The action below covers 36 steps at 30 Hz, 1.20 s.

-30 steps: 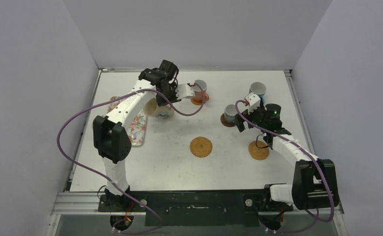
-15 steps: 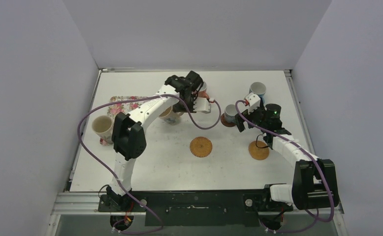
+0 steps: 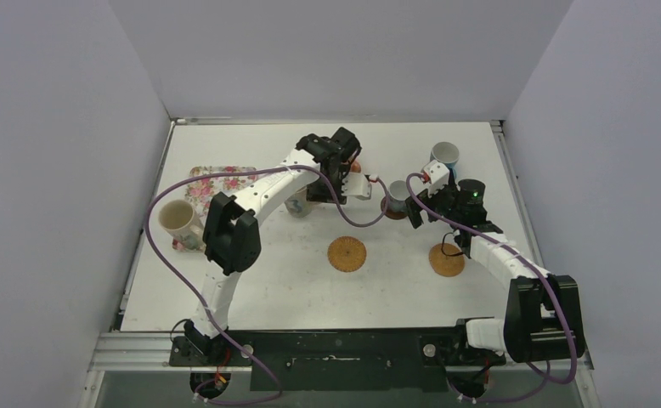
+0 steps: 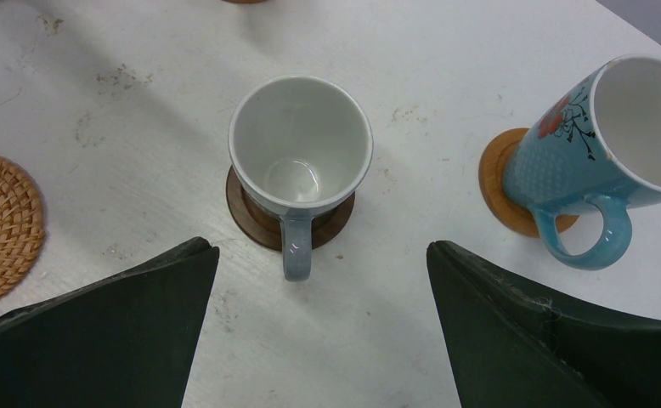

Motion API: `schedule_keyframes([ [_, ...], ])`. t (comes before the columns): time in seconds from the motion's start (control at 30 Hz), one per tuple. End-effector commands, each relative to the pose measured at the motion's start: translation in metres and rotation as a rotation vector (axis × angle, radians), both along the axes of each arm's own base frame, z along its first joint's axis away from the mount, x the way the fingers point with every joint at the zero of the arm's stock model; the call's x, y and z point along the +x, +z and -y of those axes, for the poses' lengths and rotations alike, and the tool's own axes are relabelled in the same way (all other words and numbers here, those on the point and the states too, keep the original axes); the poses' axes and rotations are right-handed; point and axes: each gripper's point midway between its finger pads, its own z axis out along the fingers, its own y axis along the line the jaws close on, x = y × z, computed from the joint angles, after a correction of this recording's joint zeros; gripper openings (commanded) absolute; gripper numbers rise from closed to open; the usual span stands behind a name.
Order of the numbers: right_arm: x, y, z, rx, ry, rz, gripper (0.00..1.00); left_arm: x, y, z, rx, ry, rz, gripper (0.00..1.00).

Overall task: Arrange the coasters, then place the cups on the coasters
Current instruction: Place the cup at the center of the board.

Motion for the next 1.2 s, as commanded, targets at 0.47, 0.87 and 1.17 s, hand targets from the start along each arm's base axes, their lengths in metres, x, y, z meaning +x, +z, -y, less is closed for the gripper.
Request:
schedule_keyframes([
  [0.47, 0.012, 0.024, 0.0, 0.002, 0.009, 0.082, 1.0, -0.024, 0.112, -0.007, -0.348, 0.026, 0.197, 0.97],
  [0.87, 0.012, 0.023, 0.0, 0.003, 0.01, 0.076, 1.0, -0.089, 0.14, -0.13, -0.306, 0.044, 0.372, 0.97],
  [1.17, 0.012, 0.022, -0.001, 0.005, 0.012, 0.07, 1.0, -0.127, 0.117, -0.228, -0.001, 0.12, 0.399, 0.97],
])
